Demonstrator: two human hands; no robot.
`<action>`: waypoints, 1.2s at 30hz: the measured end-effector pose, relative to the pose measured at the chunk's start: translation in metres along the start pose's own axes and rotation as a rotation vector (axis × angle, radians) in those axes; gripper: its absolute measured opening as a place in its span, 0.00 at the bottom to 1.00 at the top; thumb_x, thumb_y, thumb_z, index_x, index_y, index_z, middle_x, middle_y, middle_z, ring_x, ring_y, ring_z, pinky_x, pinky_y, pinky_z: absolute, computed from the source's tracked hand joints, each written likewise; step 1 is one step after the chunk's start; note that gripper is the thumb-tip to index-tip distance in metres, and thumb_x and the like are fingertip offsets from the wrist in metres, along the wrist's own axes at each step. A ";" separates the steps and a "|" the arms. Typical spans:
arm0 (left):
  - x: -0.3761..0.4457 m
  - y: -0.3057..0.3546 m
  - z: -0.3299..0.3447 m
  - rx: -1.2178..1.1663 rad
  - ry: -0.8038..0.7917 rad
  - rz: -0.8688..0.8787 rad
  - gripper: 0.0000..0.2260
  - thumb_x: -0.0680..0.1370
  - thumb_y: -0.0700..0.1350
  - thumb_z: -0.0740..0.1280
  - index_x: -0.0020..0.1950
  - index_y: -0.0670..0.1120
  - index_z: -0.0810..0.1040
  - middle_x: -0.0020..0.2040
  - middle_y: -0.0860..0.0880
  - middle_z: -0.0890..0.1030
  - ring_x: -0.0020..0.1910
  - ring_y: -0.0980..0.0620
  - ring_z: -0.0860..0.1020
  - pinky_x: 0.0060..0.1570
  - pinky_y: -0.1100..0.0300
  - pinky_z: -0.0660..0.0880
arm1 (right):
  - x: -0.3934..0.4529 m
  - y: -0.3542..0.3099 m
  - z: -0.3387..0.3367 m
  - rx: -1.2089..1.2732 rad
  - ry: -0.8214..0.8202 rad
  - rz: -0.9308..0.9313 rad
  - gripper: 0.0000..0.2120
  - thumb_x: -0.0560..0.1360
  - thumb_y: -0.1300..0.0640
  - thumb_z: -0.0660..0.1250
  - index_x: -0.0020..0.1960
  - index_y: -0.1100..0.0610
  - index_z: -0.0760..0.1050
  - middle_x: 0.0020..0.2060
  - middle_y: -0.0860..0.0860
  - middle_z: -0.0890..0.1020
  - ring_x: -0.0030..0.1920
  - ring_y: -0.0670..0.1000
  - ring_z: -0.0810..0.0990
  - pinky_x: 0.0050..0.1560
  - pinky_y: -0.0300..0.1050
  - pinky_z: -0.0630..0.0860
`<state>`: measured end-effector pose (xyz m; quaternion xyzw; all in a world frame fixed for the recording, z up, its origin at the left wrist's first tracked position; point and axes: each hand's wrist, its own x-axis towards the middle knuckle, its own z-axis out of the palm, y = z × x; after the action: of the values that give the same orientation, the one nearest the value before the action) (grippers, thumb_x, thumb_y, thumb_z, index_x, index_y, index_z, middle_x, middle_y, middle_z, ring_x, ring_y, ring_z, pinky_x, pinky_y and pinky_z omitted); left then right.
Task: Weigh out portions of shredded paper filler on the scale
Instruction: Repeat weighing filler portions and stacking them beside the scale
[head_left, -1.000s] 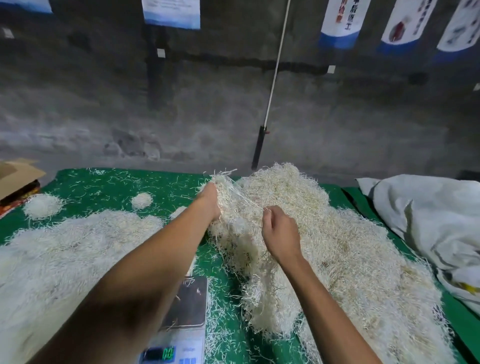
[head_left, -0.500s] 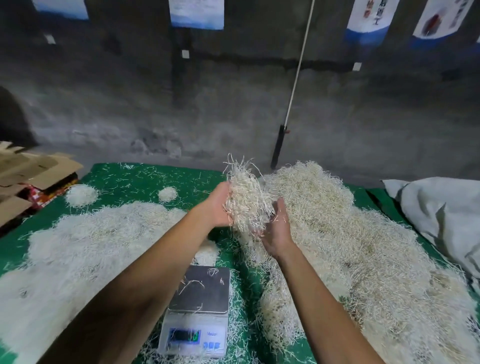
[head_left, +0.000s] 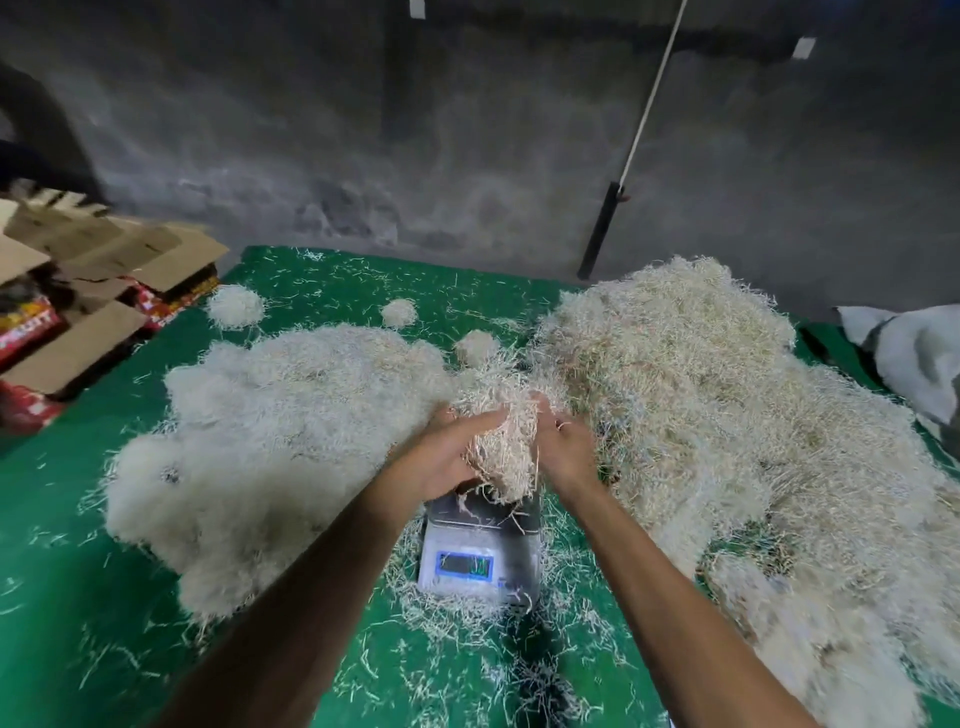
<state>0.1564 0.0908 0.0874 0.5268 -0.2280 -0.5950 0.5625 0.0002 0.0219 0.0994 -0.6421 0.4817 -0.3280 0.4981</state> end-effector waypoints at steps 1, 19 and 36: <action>-0.004 -0.002 0.002 -0.023 0.001 0.004 0.48 0.62 0.60 0.84 0.76 0.48 0.68 0.79 0.46 0.63 0.79 0.47 0.59 0.74 0.42 0.64 | -0.003 0.005 0.004 0.037 0.039 -0.009 0.21 0.83 0.37 0.56 0.40 0.49 0.74 0.24 0.45 0.70 0.25 0.47 0.68 0.30 0.40 0.69; 0.004 -0.058 -0.052 -0.037 0.440 -0.050 0.39 0.74 0.50 0.77 0.80 0.50 0.61 0.52 0.43 0.77 0.44 0.53 0.78 0.45 0.56 0.80 | 0.000 0.073 0.010 0.071 0.047 0.251 0.35 0.79 0.43 0.67 0.78 0.60 0.62 0.46 0.51 0.78 0.47 0.54 0.80 0.55 0.48 0.80; -0.016 -0.138 -0.126 -0.413 0.216 -0.125 0.33 0.75 0.71 0.63 0.71 0.50 0.74 0.72 0.41 0.74 0.62 0.40 0.81 0.60 0.42 0.78 | -0.016 0.155 0.011 -0.137 0.191 0.329 0.15 0.87 0.51 0.55 0.60 0.59 0.75 0.48 0.52 0.80 0.49 0.49 0.80 0.53 0.47 0.80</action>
<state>0.2052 0.1820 -0.0683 0.4742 -0.0067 -0.6030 0.6415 -0.0398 0.0341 -0.0507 -0.5530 0.6463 -0.2681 0.4524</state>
